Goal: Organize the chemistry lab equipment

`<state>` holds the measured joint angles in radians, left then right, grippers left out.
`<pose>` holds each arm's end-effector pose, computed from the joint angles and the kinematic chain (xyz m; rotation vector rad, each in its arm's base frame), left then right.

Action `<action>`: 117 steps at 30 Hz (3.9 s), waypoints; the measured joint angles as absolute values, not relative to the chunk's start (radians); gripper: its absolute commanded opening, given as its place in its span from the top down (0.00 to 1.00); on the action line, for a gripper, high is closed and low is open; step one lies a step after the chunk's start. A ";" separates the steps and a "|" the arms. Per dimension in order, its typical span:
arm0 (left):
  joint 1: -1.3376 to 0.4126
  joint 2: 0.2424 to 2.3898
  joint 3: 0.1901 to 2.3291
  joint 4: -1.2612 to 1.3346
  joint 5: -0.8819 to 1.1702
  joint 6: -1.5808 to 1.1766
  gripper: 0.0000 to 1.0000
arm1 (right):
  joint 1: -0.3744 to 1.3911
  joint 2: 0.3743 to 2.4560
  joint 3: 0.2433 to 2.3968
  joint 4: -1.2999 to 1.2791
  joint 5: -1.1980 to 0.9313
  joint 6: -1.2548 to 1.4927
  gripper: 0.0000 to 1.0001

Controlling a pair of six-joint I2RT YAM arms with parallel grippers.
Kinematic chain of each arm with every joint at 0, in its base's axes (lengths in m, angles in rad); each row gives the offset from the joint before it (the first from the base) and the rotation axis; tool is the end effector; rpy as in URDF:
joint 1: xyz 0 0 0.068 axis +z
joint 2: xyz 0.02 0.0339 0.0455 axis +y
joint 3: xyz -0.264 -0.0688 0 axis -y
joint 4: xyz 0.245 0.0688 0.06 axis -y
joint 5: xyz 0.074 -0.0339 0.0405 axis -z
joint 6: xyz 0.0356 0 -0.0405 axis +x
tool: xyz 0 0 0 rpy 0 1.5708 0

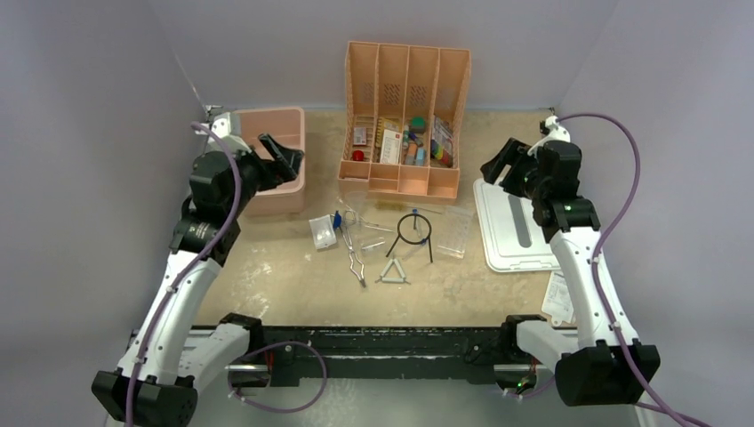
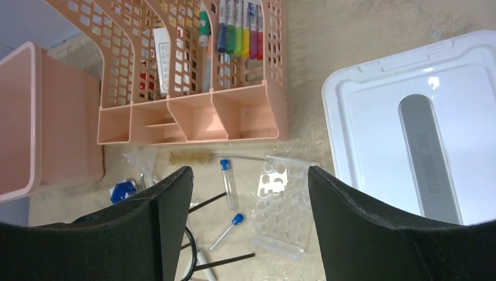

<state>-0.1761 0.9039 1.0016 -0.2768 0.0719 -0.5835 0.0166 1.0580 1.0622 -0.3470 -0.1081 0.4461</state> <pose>0.1989 -0.0380 0.3850 -0.3093 1.7632 -0.6138 0.2382 0.0078 0.3678 0.3397 1.9033 0.4140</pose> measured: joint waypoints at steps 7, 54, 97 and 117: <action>-0.491 1.020 0.999 -0.217 -0.033 -0.578 0.22 | 0.017 1.066 1.026 -0.370 -0.102 0.480 0.29; -0.847 1.799 1.358 -0.383 0.134 -0.588 1.00 | 0.017 1.190 0.947 -0.345 -0.097 0.562 0.33; 0.022 1.505 1.467 -0.223 0.181 -0.843 1.00 | 0.022 1.339 1.111 -0.340 -0.125 0.576 0.35; 0.078 1.927 1.467 0.060 0.349 -1.031 1.00 | 0.035 1.478 1.207 -0.330 -0.115 0.586 0.36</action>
